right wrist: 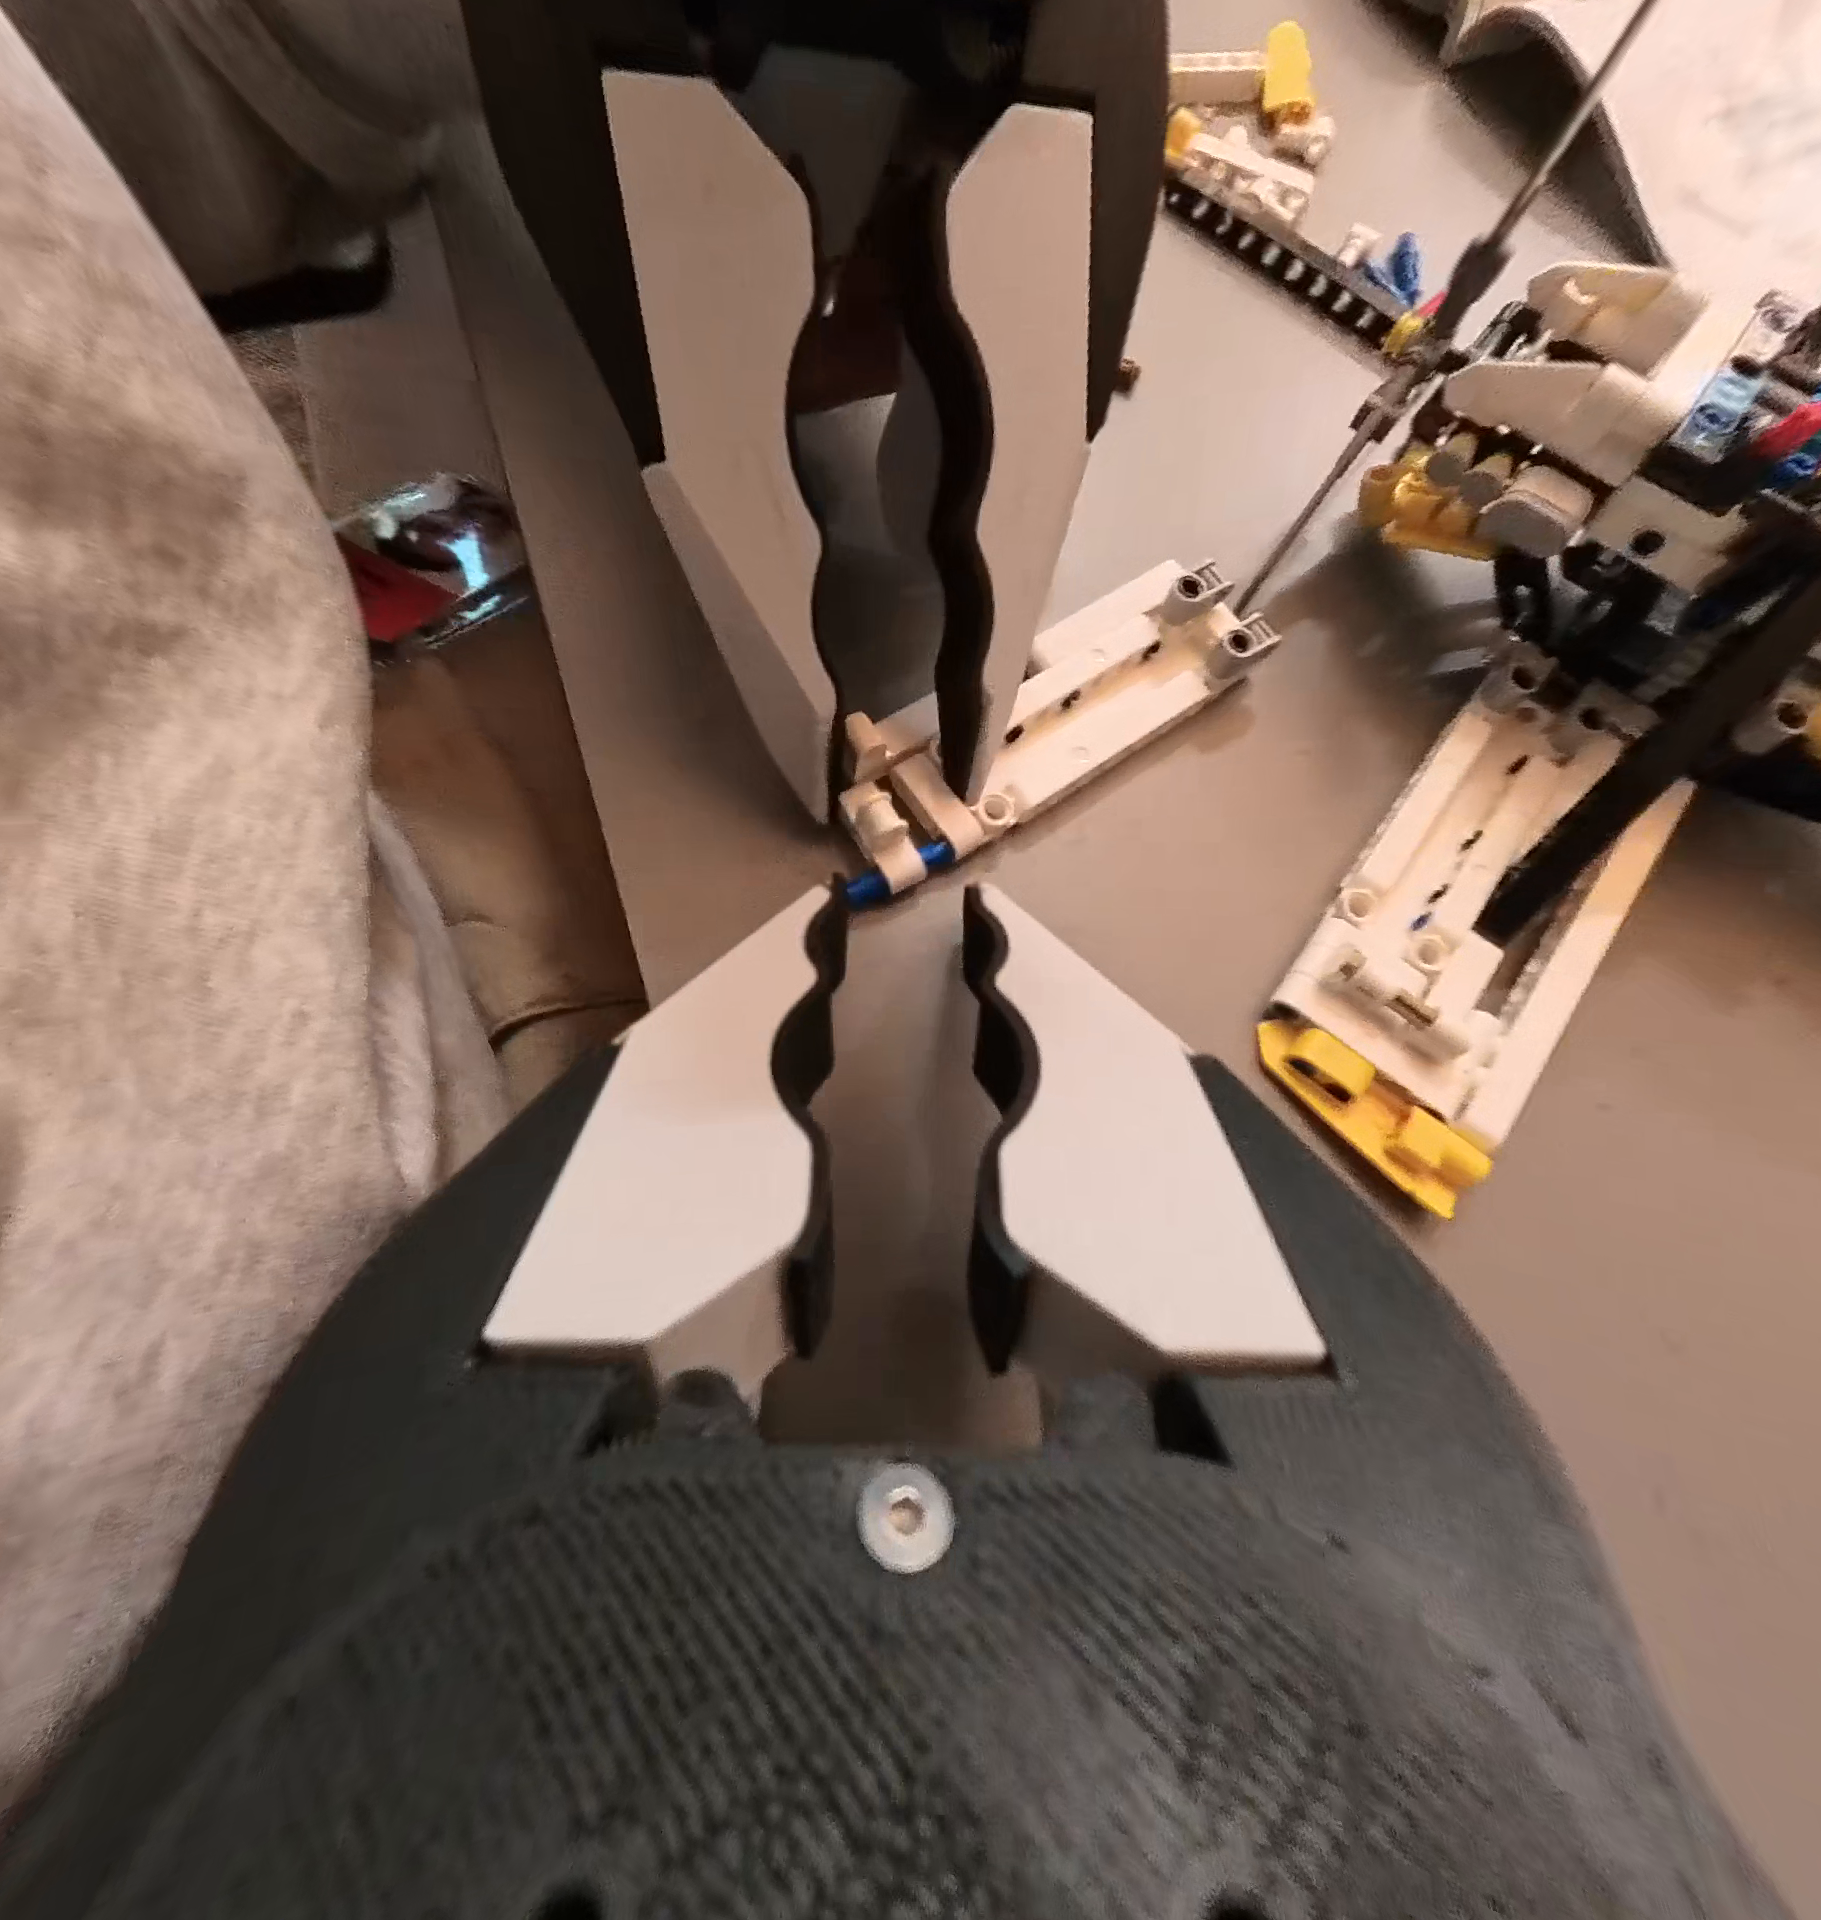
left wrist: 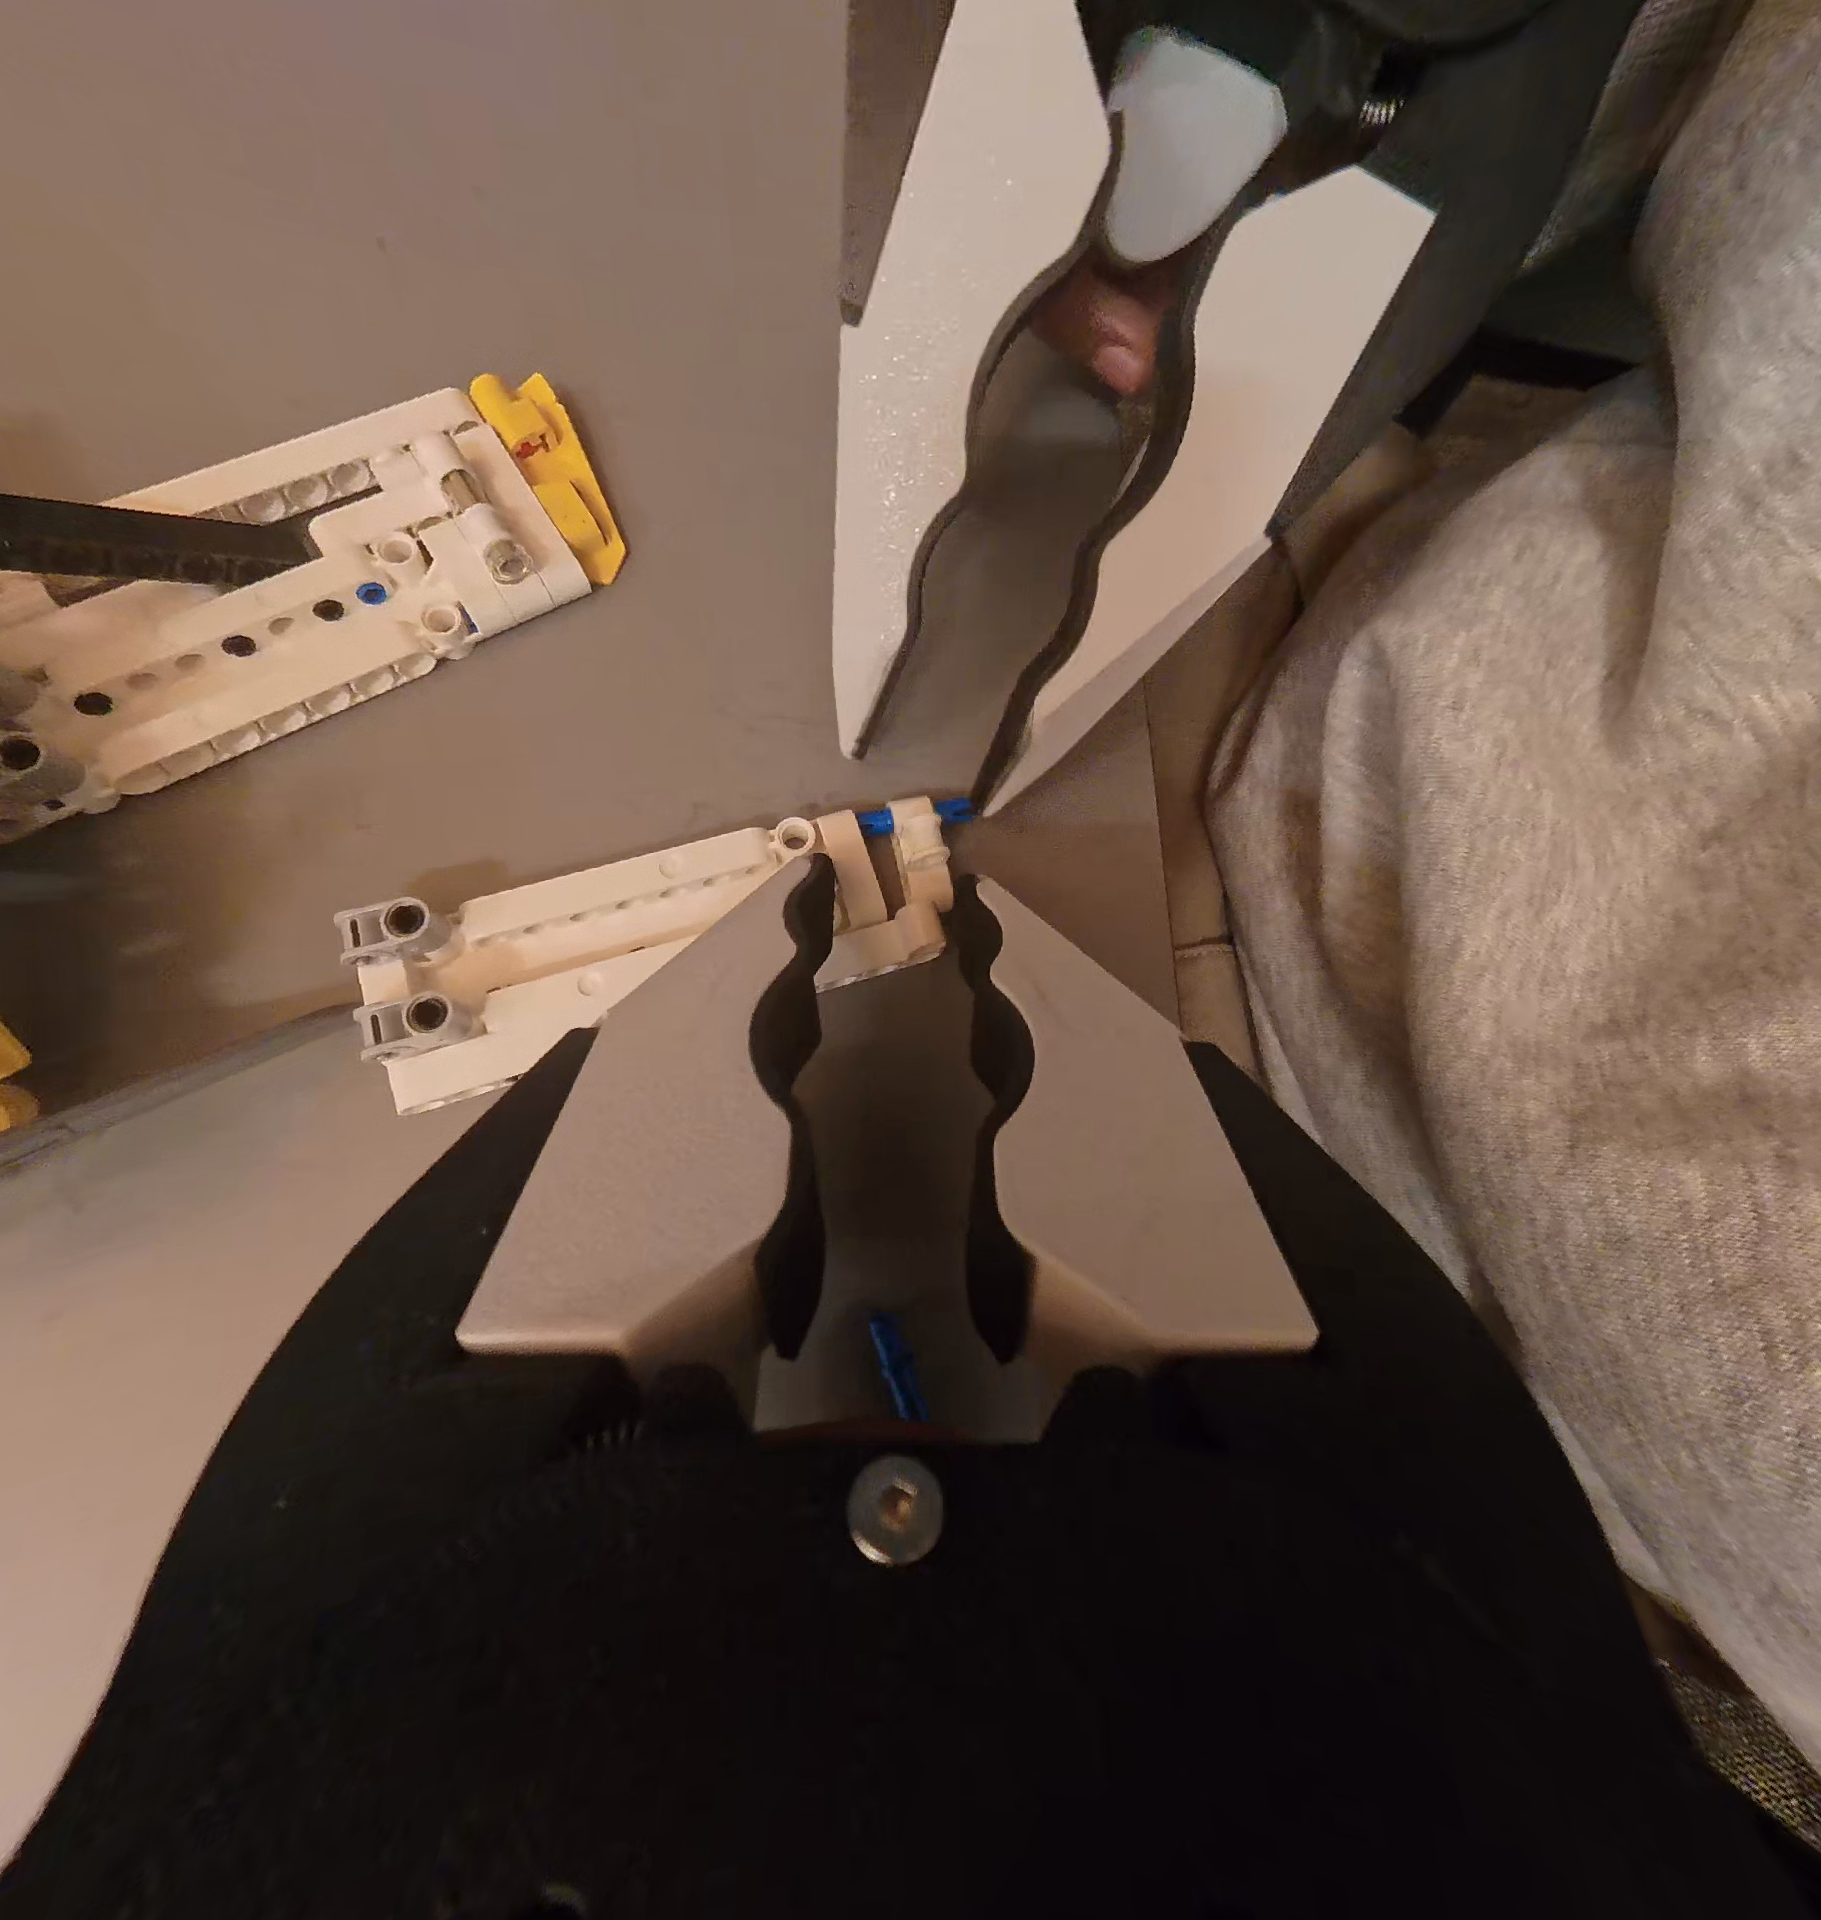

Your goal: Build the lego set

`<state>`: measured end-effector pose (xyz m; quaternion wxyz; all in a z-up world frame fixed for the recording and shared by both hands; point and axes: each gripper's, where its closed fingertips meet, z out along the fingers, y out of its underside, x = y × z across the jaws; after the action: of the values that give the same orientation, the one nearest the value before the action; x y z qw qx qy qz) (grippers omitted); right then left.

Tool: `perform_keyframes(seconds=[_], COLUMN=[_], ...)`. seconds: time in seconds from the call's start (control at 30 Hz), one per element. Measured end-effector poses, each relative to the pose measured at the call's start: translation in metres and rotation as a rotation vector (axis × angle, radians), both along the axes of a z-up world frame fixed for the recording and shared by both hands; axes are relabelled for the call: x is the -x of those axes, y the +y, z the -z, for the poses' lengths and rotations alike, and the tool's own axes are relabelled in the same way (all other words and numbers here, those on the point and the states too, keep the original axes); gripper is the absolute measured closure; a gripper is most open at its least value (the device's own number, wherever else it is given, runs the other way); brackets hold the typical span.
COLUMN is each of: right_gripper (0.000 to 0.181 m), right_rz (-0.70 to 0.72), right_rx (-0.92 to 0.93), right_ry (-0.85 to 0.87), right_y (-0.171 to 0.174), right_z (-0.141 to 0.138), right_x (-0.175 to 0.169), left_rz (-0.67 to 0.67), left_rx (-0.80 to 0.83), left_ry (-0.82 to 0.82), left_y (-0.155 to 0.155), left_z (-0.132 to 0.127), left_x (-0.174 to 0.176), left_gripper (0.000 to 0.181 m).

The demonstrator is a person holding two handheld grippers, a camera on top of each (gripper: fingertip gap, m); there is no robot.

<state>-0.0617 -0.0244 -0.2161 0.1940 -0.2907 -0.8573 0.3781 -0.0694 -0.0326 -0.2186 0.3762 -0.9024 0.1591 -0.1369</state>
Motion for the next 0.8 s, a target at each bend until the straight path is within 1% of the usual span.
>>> perform_keyframes(seconds=[0.27, 0.37, 0.43, 0.67, 0.8], right_gripper=[0.172, 0.18, 0.181, 0.18, 0.166], right_rz=[0.049, 0.051, 0.057, 0.079, 0.094], right_rx=[0.008, 0.013, 0.019, 0.085, 0.085], right_ry=[0.005, 0.004, 0.004, 0.003, 0.0], right_y=[-0.0053, -0.0082, -0.008, -0.0058, -0.0062], right_z=[0.0058, 0.0071, 0.0074, 0.002, 0.0053], right_x=[0.0049, 0.0047, 0.0047, 0.0057, 0.0049], left_rz=[-0.002, -0.004, -0.004, -0.002, -0.003], left_rx=[-0.001, 0.0, 0.0, 0.0, 0.0], left_ry=[0.006, 0.003, 0.002, 0.001, 0.002], left_y=[0.0004, 0.0006, 0.0007, 0.001, 0.0013], left_z=[0.0005, 0.0007, 0.0008, 0.0013, 0.0018], left_x=[0.0005, 0.0009, 0.0011, 0.0013, 0.0016], left_gripper=[0.159, 0.159, 0.159, 0.158, 0.158])
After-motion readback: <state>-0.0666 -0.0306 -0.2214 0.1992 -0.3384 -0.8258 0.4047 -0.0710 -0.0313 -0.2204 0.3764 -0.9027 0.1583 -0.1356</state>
